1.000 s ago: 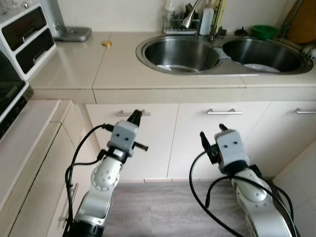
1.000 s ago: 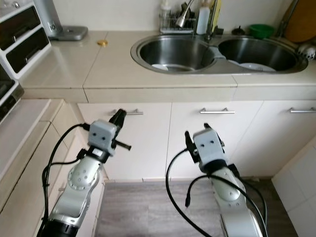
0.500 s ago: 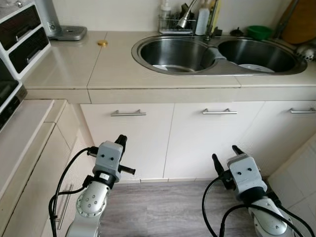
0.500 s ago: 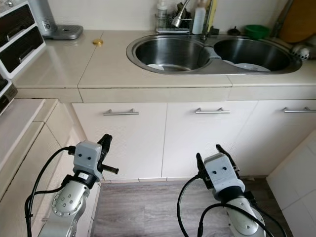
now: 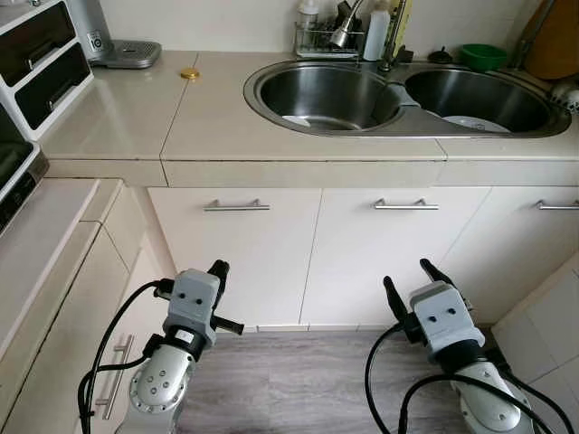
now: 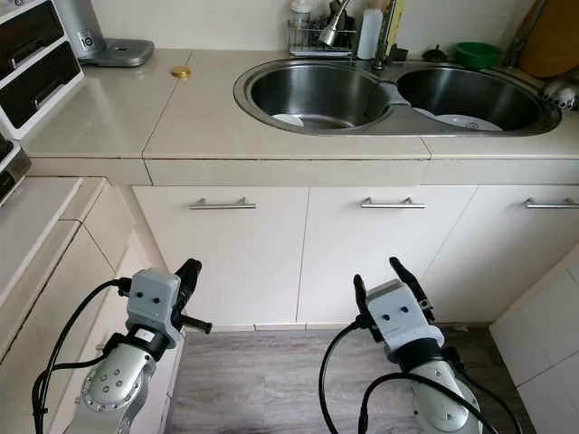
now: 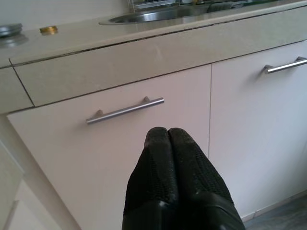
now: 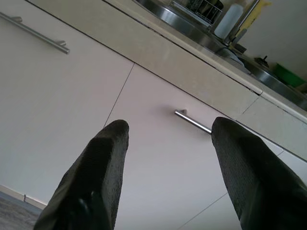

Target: Kitchen organization

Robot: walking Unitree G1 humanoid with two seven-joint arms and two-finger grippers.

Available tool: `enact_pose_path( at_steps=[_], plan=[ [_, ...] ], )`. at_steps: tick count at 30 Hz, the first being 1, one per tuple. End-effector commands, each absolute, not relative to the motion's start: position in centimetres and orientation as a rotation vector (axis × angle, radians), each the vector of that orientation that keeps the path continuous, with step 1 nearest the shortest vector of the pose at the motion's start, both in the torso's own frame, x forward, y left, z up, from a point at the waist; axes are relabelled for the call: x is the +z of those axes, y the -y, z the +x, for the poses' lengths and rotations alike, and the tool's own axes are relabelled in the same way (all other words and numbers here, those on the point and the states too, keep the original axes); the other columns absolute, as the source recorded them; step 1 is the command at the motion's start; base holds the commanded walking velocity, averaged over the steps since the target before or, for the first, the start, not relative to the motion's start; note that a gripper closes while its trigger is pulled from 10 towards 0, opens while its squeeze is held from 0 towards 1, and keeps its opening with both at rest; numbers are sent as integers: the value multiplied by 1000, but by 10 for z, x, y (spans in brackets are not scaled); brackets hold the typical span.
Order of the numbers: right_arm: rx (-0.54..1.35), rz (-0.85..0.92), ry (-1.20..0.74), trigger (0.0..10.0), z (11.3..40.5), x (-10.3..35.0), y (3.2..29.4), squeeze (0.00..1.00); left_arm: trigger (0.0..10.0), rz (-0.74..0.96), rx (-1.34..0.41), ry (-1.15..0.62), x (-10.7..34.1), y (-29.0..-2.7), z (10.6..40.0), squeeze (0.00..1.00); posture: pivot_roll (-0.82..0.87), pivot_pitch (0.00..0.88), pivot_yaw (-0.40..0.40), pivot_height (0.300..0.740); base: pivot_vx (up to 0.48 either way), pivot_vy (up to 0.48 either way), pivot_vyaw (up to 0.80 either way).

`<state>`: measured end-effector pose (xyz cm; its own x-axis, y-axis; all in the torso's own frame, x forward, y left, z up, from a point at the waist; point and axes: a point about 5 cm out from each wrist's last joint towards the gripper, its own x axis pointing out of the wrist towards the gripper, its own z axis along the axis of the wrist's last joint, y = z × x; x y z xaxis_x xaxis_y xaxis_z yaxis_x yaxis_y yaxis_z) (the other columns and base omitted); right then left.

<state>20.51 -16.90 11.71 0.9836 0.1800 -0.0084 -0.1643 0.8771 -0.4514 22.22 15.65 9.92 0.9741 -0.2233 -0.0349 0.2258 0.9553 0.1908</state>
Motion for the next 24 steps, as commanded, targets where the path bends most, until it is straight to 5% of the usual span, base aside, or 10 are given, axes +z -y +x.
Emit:
enact_pose_path(
  at_steps=[1,24],
  plan=[
    [174,-476,34,10000,206,116,170,0,10000,180,-240,-21,100,-155,220,0,-64,0,-60,740,0,0,0],
    [179,-469,23,10000,206,114,170,0,10000,175,-249,-25,99,-155,221,0,-65,0,-59,740,0,0,0]
  ],
)
